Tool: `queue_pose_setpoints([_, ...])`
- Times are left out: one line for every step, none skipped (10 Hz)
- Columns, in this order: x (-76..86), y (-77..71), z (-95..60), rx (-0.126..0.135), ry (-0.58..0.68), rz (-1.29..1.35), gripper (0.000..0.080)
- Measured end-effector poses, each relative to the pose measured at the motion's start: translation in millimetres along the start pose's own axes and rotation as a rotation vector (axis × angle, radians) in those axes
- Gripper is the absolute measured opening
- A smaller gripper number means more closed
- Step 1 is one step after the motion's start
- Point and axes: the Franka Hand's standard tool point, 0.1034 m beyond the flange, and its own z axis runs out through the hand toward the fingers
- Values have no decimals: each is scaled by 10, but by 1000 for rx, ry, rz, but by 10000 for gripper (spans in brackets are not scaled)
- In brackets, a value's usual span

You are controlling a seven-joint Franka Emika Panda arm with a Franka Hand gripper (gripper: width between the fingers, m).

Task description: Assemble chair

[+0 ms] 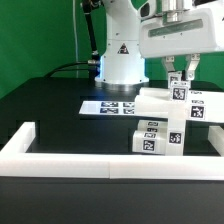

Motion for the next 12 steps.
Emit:
queue_pose_setpoints([0,0,0,0,0,-16,361])
queue_pose_setpoints([-1,0,0,0,0,-50,536])
queue_pose_setpoints([-74,-22,5,-16,-7,-90,626])
queue_pose_setpoints([-84,-34,-10,-12,-8,-171,642])
queue_pose_setpoints([-93,-36,-11,-12,-8,-287,642])
queue_pose_setpoints([-101,-39,-10,-11,-9,-419,648])
queue_pose_setpoints([-100,-39,-10,-11,-9,-521,648])
queue_pose_setpoints([-97,-38,-10,-11,-9,-583,649])
queue_pose_setpoints([-94,-38,-9,-11,-9,-672,649])
queue_pose_setpoints([-81,-36,-10,-10,-6,-753,649])
queue_pose_setpoints([-48,-26,-9,-9,-3,-833,649])
queue_pose_setpoints([-39,-23,-9,-12,-1,-893,649])
